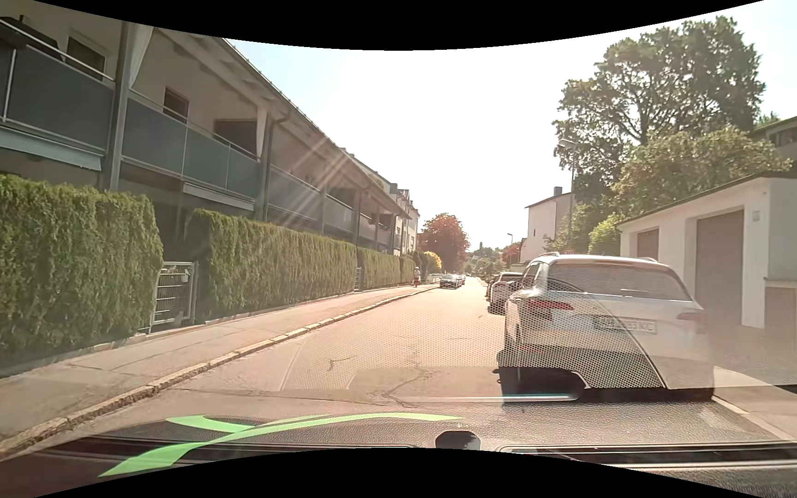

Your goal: Follow the waypoints while adhering to traffic rules and regulations

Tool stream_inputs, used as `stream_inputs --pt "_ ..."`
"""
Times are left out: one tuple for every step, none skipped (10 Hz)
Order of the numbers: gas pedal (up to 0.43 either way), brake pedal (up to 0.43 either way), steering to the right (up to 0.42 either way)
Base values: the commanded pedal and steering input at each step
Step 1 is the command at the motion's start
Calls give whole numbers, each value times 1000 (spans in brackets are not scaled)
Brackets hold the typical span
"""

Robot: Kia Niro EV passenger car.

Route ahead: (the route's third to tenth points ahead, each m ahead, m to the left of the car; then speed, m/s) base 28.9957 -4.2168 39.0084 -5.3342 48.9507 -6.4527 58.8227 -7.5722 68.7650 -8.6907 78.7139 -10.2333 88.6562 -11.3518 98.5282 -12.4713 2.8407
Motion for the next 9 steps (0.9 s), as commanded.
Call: stream_inputs --pt "20 0 -292" --pt "20 0 -259" --pt "20 0 -216" --pt "20 0 -154" --pt "20 0 -96" --pt "20 0 -44" --pt "20 0 20" --pt "20 0 87" --pt "28 0 132"
